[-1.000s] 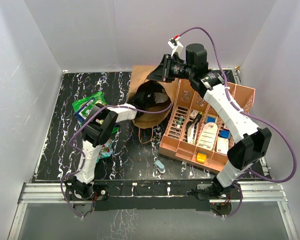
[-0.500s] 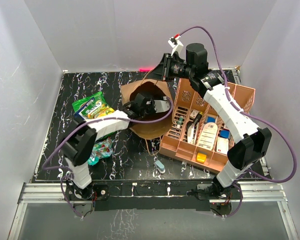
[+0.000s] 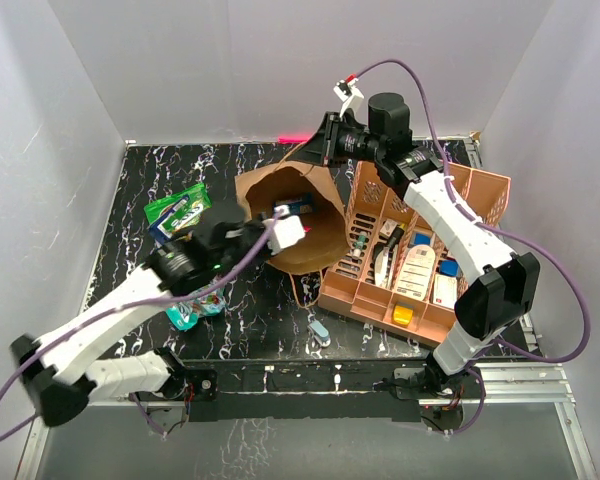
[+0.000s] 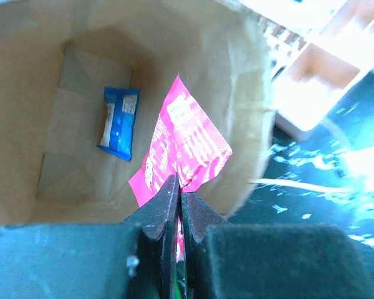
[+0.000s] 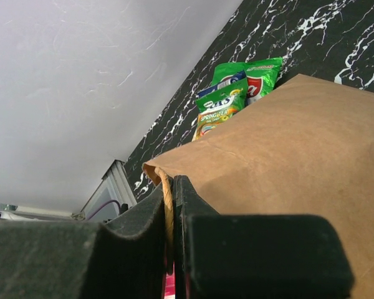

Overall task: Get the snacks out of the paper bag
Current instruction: Take out the snack from the paper bag, then place the snack at the center of the board.

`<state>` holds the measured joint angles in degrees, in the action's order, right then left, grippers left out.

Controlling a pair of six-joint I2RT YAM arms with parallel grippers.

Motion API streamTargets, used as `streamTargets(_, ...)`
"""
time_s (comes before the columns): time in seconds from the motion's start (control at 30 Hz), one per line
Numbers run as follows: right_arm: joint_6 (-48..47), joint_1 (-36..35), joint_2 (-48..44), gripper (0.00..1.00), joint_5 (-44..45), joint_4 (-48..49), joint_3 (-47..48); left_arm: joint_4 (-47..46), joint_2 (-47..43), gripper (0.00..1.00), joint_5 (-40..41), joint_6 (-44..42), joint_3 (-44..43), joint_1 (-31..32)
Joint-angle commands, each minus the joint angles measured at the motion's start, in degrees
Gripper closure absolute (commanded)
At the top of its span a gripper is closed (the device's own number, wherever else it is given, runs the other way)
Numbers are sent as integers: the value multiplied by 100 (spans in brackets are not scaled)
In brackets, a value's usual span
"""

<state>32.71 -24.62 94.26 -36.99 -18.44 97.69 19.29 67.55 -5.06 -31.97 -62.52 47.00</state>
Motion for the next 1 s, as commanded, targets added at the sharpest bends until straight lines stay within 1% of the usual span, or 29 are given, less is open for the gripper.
streamTargets(0.0,-37,41,-79,93,26,494,-131,632,-1265,100,-655,1080,-76,54)
streamTargets(0.07,-37,45,-84,93,17,528,-181,677,-1613,100,-503,1456,-221,55)
streamTargets(0.13,-37,61,-109,93,3,550,-251,698,-1804,100,101,1883,-485,53)
streamTargets(0.23,-58,87,-148,93,-10,560,-321,760,-1823,100,1409,2358,-1024,53)
streamTargets(0.3,-63,111,-172,93,-12,561,-367,732,-1701,100,2638,2476,-1322,55)
streamTargets(0.4,-63,149,-220,93,-18,560,-406,383,-1432,100,4282,2187,-1336,54)
streamTargets(0.47,-66,158,-258,93,-20,554,-409,-6,-1144,100,5022,1651,-1175,43)
streamTargets(0.5,-79,171,-276,93,-19,546,-409,-197,-982,100,5231,1454,-1103,-10)
streamTargets(0.53,-80,188,-294,93,-19,529,-409,-356,-814,100,5211,1368,-1044,-208)
streamTargets(0.57,-80,202,-317,93,-18,519,-409,-270,-634,100,4933,1538,-1071,-600)
streamTargets(0.63,-89,224,-347,93,-24,490,-409,252,-287,100,3768,2330,-1254,-2001)
streamTargets(0.67,-101,240,-372,93,-27,458,-409,417,-126,100,3390,2539,-1283,-2458)
streamTargets(0.7,-111,257,-395,93,-33,430,-409,575,16,100,3325,2699,-1265,-2704)
streamTargets(0.77,-149,291,-448,93,-34,385,-442,890,197,100,3637,2942,-1176,-2832)
streamTargets(0.8,-166,300,-470,93,-28,367,-458,1133,242,100,3643,3140,-1148,-2836)
streamTargets(0.9,-209,343,-530,93,-27,337,-514,1955,216,100,3130,4084,-1045,-2837)
streamTargets(0.97,-199,354,-544,93,-40,367,-573,2295,144,100,3071,4571,-822,-2836)
